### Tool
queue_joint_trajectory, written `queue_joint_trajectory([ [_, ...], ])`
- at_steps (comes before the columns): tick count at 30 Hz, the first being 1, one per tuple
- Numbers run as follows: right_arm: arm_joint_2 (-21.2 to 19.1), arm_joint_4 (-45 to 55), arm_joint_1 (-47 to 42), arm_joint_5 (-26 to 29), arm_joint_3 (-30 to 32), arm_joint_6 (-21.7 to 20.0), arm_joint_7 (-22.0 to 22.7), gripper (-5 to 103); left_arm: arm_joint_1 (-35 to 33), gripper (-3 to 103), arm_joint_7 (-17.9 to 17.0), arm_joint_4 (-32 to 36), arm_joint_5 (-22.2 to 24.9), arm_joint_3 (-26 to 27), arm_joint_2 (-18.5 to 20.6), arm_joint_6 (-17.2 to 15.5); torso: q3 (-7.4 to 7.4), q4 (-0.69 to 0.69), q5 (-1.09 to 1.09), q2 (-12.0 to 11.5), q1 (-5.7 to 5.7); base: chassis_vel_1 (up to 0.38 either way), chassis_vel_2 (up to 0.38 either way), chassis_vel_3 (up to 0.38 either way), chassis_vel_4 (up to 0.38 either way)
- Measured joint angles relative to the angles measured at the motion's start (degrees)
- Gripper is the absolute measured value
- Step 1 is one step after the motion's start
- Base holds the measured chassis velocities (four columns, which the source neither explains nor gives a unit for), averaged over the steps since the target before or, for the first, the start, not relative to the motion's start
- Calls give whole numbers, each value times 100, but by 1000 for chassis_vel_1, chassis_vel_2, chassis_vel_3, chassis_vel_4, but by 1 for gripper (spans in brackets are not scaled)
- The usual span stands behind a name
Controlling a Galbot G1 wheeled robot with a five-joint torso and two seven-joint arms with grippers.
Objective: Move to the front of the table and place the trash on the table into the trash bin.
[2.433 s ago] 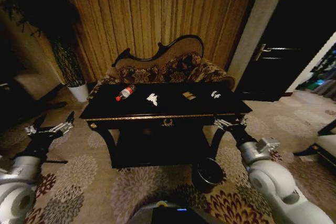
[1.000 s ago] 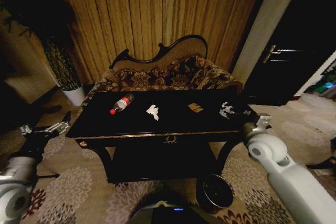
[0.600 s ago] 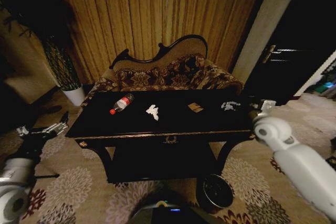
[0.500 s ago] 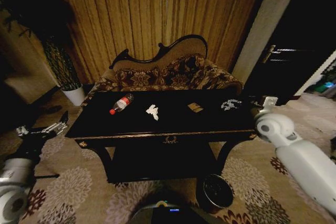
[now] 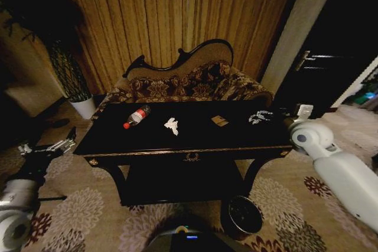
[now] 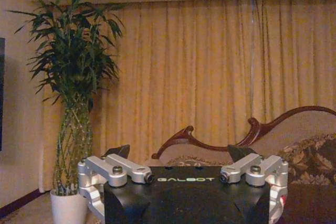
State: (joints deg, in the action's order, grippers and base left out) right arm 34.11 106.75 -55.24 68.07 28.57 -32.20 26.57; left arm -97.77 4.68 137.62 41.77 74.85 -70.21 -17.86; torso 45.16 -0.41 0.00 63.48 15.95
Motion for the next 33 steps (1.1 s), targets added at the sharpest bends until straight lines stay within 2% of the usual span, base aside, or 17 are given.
queue_joint_trajectory([
  [11,267,-691,549,-556,-685,139,-470,100,-7,100,19,10,0,50,-13,5,0,1,0,0,0,0,0,0,0],
  [22,441,-1257,1089,-581,-1186,134,-439,100,11,100,25,-74,-1,71,31,6,0,0,0,0,0,0,0,0,0],
  [33,429,-1473,1083,-815,-1242,32,-437,100,22,100,81,-152,-3,88,46,63,0,-1,1,0,0,0,0,0,0],
])
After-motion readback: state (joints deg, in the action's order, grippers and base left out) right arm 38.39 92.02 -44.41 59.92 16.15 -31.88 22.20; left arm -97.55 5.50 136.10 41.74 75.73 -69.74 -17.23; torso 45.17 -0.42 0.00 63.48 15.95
